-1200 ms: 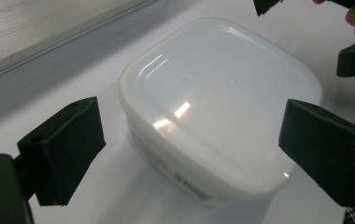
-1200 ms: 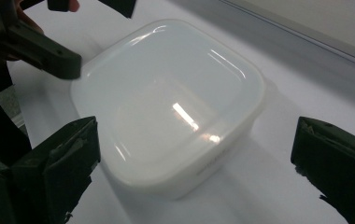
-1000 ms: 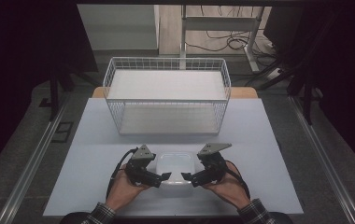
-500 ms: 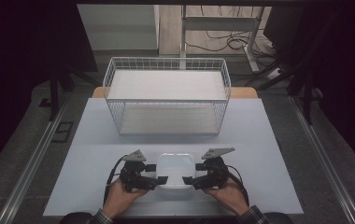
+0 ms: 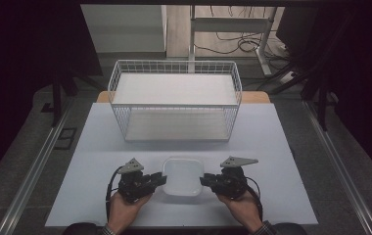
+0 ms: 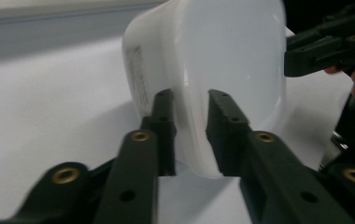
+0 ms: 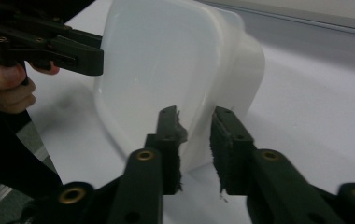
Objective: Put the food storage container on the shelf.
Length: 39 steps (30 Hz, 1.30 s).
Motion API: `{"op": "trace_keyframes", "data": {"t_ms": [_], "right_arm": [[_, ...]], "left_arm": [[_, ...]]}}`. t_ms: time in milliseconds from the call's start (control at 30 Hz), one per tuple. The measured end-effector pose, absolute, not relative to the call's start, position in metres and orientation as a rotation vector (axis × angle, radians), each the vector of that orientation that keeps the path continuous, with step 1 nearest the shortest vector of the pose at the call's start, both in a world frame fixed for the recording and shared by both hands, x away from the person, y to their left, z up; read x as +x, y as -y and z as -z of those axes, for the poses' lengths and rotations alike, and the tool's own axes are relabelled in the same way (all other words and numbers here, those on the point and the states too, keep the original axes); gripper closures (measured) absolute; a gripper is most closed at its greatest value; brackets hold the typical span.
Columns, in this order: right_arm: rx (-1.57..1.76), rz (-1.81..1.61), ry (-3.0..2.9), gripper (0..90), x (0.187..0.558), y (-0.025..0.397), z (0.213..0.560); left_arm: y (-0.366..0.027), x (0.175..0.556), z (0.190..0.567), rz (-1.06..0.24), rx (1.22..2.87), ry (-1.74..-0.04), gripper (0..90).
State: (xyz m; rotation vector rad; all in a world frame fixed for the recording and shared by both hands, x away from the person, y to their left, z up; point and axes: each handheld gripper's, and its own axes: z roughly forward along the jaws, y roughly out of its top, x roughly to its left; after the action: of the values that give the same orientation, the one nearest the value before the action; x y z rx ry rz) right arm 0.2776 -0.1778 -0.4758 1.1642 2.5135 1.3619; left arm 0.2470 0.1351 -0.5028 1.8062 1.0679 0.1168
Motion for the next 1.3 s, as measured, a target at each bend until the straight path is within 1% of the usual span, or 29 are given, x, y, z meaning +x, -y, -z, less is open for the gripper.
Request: {"op": "trace_keyframes", "data": {"t_ms": [33, 167, 333, 567, 900, 967, 1033, 1300], "right_arm": [[1.150, -1.345, -2.505, 78.4, 0.278, 0.178, 0.477], [1.140, -1.366, -2.480, 78.5, 0.280, 0.177, 0.476], [1.115, -1.375, -2.456, 78.4, 0.283, 0.176, 0.473], [1.084, -1.389, -2.416, 78.4, 0.294, 0.173, 0.465], [1.059, -1.399, -2.370, 77.8, 0.327, 0.164, 0.459], [1.068, -1.397, -2.362, 77.4, 0.340, 0.160, 0.460], [1.075, -1.394, -2.361, 77.4, 0.343, 0.159, 0.460], [1.142, -1.381, -2.339, 76.6, 0.380, 0.153, 0.469]], "left_arm": [[-0.133, 0.246, 0.502, -0.143, 1.818, -1.072, 77.5], [-0.134, 0.248, 0.502, -0.136, 1.791, -1.083, 77.7], [-0.134, 0.250, 0.500, -0.163, 1.786, -1.085, 77.7], [-0.134, 0.265, 0.493, -0.195, 1.773, -1.078, 77.7], [-0.138, 0.293, 0.486, -0.252, 1.757, -1.099, 77.6], [-0.139, 0.304, 0.484, -0.270, 1.757, -1.106, 77.6], [-0.140, 0.308, 0.484, -0.276, 1.756, -1.110, 77.6], [-0.139, 0.341, 0.489, -0.270, 1.754, -1.137, 77.7]]}}
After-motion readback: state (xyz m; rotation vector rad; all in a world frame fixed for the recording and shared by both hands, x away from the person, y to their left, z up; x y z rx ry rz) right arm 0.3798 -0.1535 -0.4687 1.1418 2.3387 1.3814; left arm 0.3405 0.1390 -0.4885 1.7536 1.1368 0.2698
